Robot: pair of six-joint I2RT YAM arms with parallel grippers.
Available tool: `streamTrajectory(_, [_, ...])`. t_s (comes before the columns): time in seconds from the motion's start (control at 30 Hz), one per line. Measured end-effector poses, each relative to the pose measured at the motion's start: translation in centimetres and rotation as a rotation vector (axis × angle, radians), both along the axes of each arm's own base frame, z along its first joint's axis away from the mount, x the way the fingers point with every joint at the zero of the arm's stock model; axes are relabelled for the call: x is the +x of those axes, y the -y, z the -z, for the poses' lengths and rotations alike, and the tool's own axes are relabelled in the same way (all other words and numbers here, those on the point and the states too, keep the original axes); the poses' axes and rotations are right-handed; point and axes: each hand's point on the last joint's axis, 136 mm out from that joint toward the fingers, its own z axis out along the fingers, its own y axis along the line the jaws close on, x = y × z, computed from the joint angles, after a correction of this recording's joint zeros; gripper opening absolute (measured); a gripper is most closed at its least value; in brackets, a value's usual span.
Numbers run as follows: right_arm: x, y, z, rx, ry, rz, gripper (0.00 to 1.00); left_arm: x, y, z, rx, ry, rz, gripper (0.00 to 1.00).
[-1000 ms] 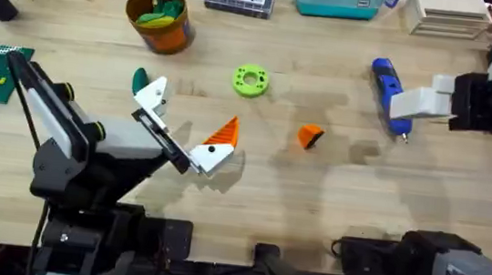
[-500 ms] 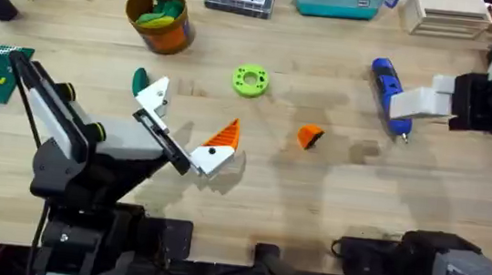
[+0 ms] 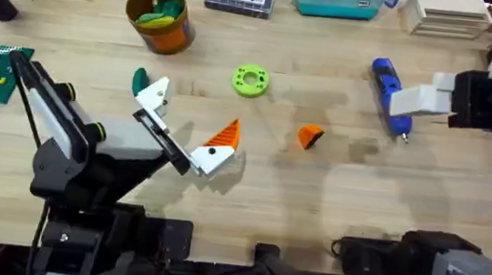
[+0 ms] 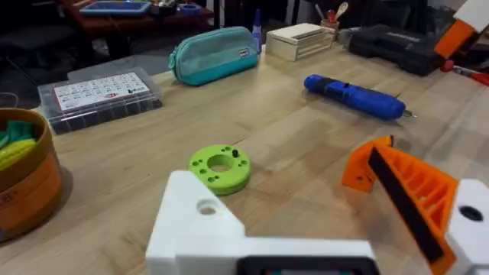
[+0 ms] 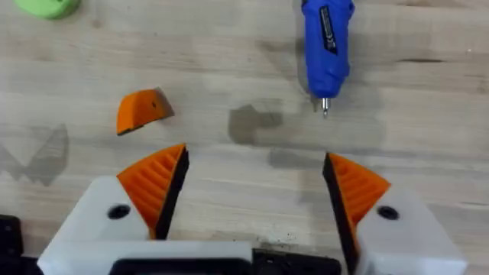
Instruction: Pick up the gripper from the table and insert it into the empty holder that is missing its gripper. Then pick up a screw, insert it into the mounting hole, and use the screwdriver to tighten it. Finally, clean up the table by picking up the vegetable and placing it into the bucket.
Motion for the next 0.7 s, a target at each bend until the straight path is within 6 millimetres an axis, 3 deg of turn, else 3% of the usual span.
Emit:
streamTrajectory(0.13, [0.7,-0.9,-0.4,0.038,0.038,-0.041,0.994,0.0,0.0,0.0,0.000,0.000,0.000,0.985])
streamTrajectory(0.3, [0.5,-3.6,-0.5,0.113,0.037,-0.178,0.994,0.0,0.0,0.0,0.000,0.000,0.000,0.985])
streamTrajectory(0.7, [0.1,-12.0,3.4,0.135,-0.123,-0.532,0.994,0.0,0.0,0.0,0.000,0.000,0.000,0.985])
